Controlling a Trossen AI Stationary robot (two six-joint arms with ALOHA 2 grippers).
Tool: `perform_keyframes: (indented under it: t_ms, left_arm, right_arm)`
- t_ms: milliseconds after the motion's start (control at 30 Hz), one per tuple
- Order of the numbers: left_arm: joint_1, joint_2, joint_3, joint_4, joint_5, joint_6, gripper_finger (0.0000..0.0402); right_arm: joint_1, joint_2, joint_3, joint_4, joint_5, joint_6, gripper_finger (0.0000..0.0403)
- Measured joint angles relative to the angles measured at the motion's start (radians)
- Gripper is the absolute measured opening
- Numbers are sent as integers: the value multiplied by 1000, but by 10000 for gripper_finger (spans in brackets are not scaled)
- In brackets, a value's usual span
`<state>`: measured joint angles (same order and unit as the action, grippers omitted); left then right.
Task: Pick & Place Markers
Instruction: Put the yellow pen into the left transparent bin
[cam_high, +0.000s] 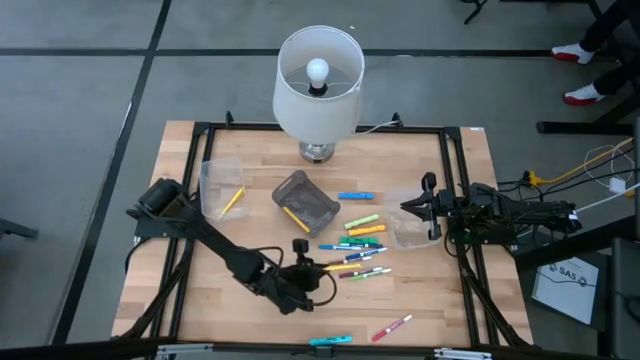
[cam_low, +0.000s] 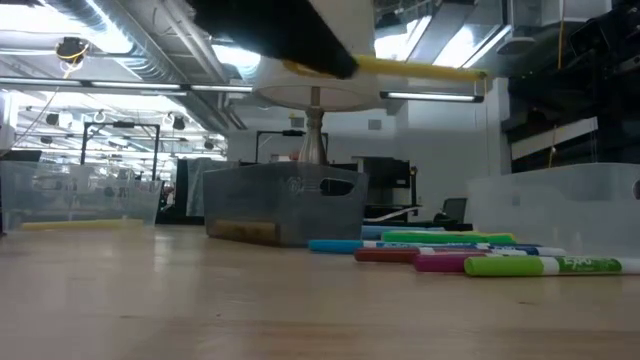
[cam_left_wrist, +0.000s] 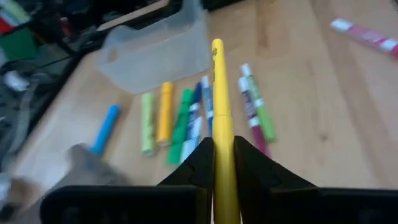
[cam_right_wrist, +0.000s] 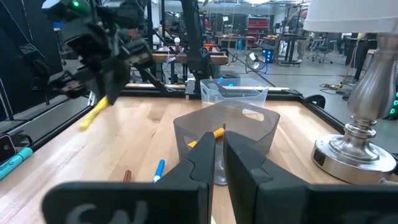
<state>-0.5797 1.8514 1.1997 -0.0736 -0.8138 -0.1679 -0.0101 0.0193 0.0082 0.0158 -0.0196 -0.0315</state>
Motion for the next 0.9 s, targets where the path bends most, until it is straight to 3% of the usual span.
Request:
perform_keyframes:
  t_ms: [333, 533, 900]
  left_arm:
    - [-55, -109, 0, -308, -208, -171, 34]
    - [-85, -155, 0, -580, -291, -416, 34]
    - [-146, -207, 0, -1115, -330, -951, 34]
  right_arm:
    - [0, 0, 0, 0, 0, 0, 35]
    - [0, 0, 0, 0, 0, 0, 35]
    - [0, 0, 0, 0, 0, 0, 35]
